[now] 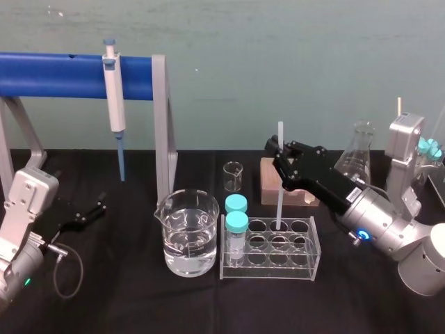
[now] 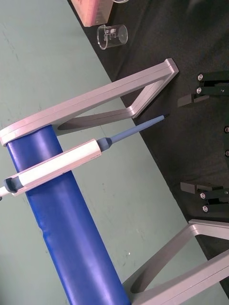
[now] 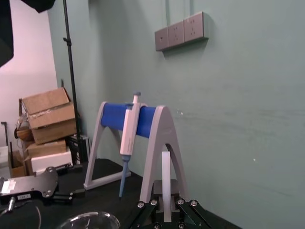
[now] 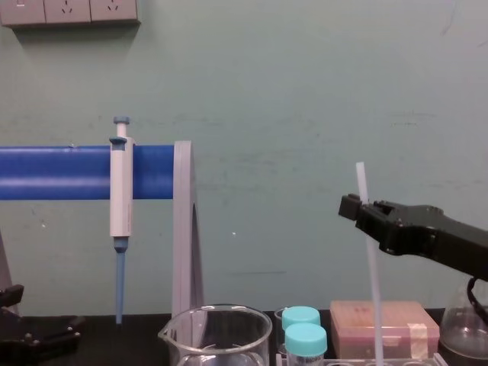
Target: Pick up the stirring rod with one hand, then place it down.
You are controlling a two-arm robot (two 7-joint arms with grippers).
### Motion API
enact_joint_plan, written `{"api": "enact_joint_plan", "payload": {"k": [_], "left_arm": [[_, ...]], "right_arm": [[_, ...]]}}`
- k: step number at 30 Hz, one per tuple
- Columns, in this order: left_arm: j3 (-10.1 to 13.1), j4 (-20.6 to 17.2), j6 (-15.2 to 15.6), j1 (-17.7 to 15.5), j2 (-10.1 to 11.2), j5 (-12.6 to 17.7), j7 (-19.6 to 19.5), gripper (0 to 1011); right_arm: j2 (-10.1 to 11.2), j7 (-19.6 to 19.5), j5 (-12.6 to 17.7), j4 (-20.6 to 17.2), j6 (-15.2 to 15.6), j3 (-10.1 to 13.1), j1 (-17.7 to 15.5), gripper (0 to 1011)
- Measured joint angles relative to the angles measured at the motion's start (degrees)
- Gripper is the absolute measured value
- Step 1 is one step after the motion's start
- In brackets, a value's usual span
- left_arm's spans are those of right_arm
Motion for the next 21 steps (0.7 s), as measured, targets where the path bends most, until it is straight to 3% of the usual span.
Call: {"api": "enact_joint_plan", "payload": {"k": [21], "left_arm": [[0.00, 0.00, 0.00, 0.00, 0.00, 0.00, 0.00, 1000]], "right_arm": [[-1.58, -1.87, -1.41, 3.30, 0.25, -0.62, -0.84, 70]]}}
